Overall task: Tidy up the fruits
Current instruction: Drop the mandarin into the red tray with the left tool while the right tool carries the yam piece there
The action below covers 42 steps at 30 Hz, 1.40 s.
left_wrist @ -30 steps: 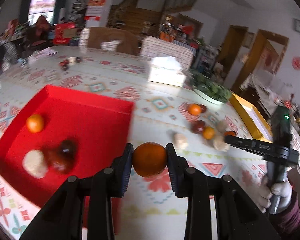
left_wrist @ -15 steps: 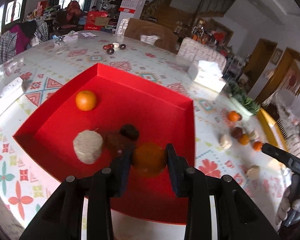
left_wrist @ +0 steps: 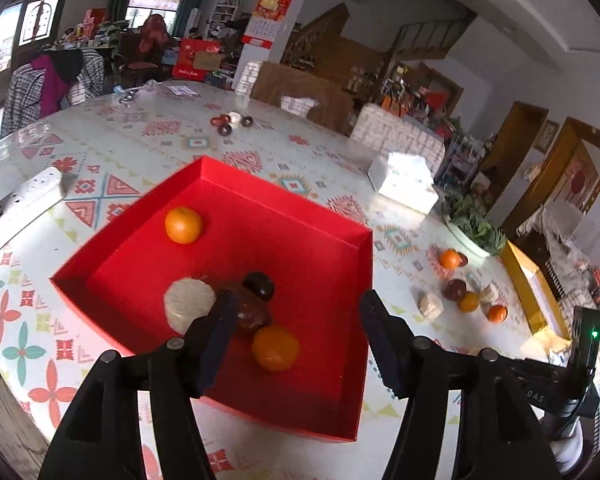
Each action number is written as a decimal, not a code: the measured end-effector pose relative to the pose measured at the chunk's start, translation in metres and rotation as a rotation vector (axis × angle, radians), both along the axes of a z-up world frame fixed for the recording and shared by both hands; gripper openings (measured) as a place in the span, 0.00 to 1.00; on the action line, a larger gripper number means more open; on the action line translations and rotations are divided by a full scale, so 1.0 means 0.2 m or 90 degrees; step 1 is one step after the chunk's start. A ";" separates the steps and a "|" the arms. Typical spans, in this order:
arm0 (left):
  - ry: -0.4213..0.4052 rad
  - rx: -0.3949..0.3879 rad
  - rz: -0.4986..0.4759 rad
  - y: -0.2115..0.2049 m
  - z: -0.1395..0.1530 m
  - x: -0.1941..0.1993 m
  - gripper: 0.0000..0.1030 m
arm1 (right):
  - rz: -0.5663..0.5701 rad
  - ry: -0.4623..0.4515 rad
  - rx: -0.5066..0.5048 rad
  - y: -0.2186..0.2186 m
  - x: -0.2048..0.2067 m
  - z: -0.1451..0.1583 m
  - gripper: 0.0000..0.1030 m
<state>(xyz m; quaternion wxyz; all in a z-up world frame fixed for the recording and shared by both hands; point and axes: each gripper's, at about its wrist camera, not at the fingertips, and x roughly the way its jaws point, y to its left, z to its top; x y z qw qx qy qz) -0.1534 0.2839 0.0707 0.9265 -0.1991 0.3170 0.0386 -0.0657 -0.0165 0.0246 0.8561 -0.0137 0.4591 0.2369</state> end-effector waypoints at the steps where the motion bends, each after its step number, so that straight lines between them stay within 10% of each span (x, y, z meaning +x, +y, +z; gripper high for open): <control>1: -0.004 -0.004 0.007 0.02 0.01 -0.01 0.61 | 0.000 -0.001 0.005 0.00 0.00 0.01 0.25; 13: -0.028 -0.066 0.086 0.27 0.02 -0.10 0.62 | 0.120 0.041 0.193 0.45 0.14 0.28 0.25; 25: -0.003 -0.061 0.091 0.36 -0.02 -0.13 0.64 | 0.157 0.061 0.105 1.08 0.34 0.11 0.30; 31: -0.004 -0.063 0.085 0.36 -0.02 -0.13 0.66 | 0.136 0.009 0.130 0.95 0.30 0.23 0.66; 42: -0.030 -0.053 0.035 0.16 0.07 -0.10 0.79 | 0.062 -0.038 0.185 0.48 0.18 0.34 0.72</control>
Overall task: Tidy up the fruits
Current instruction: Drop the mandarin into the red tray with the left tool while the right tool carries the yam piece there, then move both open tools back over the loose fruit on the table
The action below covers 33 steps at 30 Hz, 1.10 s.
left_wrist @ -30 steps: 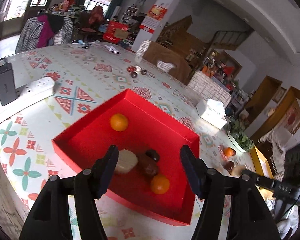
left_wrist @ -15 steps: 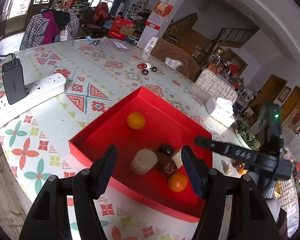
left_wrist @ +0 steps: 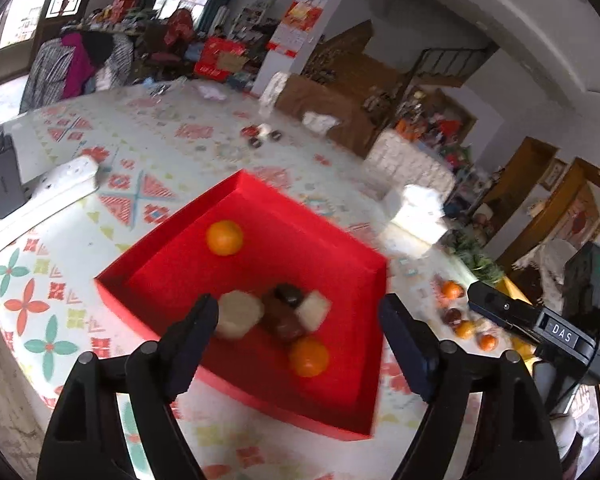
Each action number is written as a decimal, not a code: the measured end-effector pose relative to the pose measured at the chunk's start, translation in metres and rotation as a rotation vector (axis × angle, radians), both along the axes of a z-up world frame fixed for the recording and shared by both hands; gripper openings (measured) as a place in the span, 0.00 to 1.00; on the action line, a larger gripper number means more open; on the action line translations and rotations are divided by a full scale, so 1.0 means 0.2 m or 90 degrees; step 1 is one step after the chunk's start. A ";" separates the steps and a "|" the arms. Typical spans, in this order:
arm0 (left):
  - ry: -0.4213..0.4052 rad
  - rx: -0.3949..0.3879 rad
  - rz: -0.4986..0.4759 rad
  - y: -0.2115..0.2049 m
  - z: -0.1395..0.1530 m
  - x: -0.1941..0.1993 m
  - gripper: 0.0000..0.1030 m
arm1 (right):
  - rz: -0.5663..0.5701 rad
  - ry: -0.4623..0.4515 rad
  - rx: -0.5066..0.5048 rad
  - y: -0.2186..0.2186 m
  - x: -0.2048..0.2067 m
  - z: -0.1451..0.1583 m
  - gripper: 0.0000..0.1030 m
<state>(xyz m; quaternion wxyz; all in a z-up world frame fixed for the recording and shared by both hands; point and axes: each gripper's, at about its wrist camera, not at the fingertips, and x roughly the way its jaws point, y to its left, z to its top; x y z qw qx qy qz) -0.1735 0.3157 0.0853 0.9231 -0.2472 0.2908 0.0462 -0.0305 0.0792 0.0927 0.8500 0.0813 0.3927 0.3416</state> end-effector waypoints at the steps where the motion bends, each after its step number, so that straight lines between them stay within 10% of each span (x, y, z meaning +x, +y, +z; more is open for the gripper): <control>1: -0.005 0.003 -0.007 -0.03 0.02 0.00 0.79 | -0.008 0.013 0.037 -0.06 -0.01 0.00 0.76; 6: -0.019 0.017 -0.037 -0.19 0.10 -0.01 0.79 | -0.038 0.086 0.174 -0.31 -0.01 0.01 0.78; 15: -0.108 0.144 -0.091 -0.59 0.49 -0.11 0.79 | -0.091 0.003 0.076 -0.66 -0.14 0.22 0.78; 26: -0.302 0.233 -0.180 -0.93 1.28 -0.31 0.88 | -0.260 -0.228 -0.069 -1.32 -0.45 1.20 0.78; 33: -0.309 0.283 -0.165 -0.92 1.50 -0.17 0.95 | -0.364 -0.312 -0.158 -1.48 -0.60 1.65 0.92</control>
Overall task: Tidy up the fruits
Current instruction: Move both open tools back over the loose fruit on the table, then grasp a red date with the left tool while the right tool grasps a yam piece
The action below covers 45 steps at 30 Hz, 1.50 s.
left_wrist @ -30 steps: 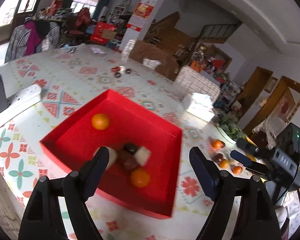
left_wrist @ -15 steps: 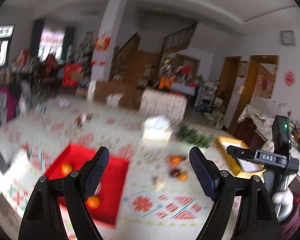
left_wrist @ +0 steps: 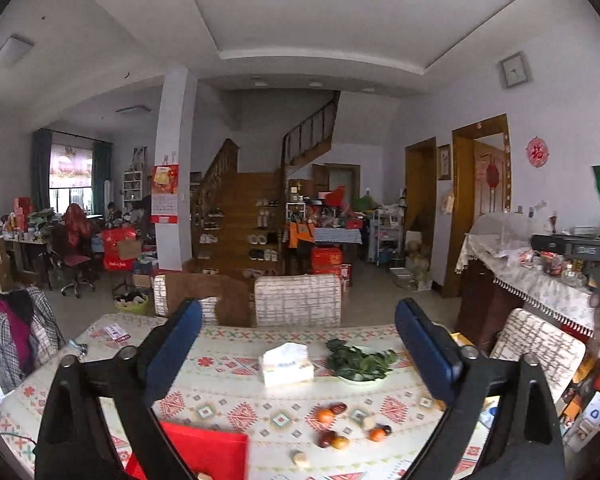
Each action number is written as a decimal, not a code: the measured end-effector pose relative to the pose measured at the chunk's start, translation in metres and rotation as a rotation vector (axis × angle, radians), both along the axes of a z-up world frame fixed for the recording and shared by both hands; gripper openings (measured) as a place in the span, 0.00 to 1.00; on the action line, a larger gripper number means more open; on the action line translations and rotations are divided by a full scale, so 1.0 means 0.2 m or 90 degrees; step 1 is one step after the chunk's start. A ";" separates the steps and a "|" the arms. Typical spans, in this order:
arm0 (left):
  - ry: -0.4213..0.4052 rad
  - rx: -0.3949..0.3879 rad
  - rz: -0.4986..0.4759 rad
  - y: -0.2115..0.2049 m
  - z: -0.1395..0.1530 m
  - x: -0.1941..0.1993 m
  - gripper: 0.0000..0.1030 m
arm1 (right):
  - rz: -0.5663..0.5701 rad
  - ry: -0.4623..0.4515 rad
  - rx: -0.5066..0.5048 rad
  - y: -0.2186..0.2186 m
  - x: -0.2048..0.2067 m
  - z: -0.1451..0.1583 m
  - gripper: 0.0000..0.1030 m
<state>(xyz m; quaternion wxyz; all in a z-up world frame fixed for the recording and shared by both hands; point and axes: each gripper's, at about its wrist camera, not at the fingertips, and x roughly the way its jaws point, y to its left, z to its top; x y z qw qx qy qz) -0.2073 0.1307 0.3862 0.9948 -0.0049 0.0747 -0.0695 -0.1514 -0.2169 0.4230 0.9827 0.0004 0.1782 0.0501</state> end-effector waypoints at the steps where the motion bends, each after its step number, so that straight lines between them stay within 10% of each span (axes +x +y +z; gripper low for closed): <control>1: 0.010 -0.008 -0.002 0.02 -0.04 0.03 0.95 | 0.004 0.003 -0.002 0.01 0.00 -0.02 0.92; 6: 0.121 -0.052 -0.028 0.10 -0.35 0.22 0.95 | 0.062 0.081 0.032 0.08 0.14 -0.39 0.95; 11: 0.207 -0.060 -0.032 0.14 -0.70 0.38 0.95 | 0.129 0.238 0.069 0.28 0.45 -1.10 0.93; 17: 0.296 -0.058 -0.062 0.11 -1.09 0.60 0.85 | 0.151 0.367 0.121 0.42 0.79 -1.71 0.69; 21: 0.360 -0.035 -0.087 0.01 -1.29 0.80 0.62 | 0.131 0.388 0.141 0.44 1.00 -1.87 0.69; 30: 0.452 0.033 -0.126 -0.22 -1.57 1.11 0.61 | 0.137 0.398 0.081 0.57 1.14 -2.01 0.67; 34: 0.485 0.049 -0.135 -0.27 -1.68 1.21 0.61 | 0.137 0.402 0.083 0.54 1.14 -2.04 0.36; 45: 0.542 0.051 -0.144 -0.38 -1.85 1.36 0.50 | 0.150 0.399 0.088 0.52 1.13 -2.04 0.34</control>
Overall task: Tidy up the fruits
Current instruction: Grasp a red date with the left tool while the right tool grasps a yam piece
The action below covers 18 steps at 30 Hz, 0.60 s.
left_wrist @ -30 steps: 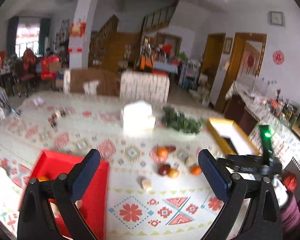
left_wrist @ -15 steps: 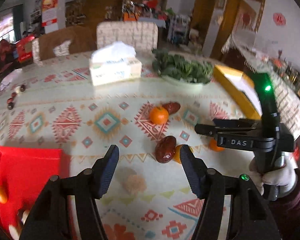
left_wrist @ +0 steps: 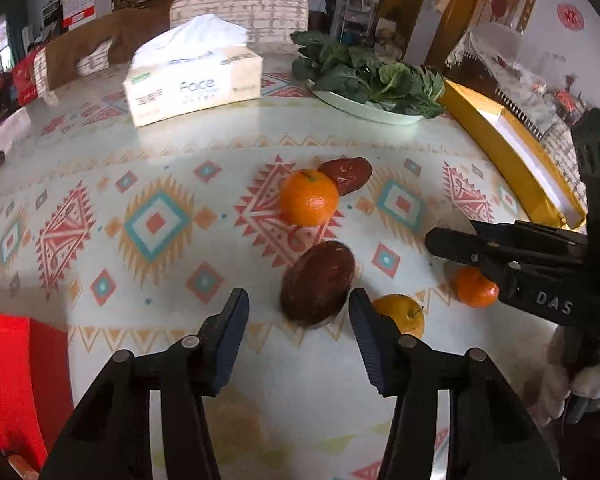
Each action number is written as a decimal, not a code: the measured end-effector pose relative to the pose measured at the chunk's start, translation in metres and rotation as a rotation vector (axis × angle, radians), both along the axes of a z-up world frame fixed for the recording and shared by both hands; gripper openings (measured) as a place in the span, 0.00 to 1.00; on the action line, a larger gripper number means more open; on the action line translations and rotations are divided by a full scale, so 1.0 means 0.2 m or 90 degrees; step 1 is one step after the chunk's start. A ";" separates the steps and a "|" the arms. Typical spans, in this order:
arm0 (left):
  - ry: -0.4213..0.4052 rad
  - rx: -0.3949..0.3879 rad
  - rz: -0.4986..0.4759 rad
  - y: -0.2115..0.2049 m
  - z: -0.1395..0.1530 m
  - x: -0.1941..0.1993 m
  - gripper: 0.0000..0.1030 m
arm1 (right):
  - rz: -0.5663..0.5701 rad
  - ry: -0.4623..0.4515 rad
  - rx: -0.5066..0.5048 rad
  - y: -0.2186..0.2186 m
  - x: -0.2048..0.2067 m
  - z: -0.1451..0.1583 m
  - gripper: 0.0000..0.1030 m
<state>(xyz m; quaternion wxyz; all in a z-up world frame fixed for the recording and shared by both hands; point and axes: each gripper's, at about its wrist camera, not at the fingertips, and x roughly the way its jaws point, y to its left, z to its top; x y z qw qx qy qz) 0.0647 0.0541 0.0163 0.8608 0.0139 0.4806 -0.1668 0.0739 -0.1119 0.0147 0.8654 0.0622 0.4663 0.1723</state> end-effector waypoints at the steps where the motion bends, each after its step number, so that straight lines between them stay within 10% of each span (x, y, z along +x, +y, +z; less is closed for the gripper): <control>1: -0.001 0.001 -0.002 -0.01 0.00 0.01 0.49 | -0.001 0.000 0.001 0.00 0.00 0.00 0.34; 18: -0.044 -0.034 0.028 0.06 0.12 -0.04 0.31 | -0.011 0.002 0.041 -0.02 0.00 0.01 0.31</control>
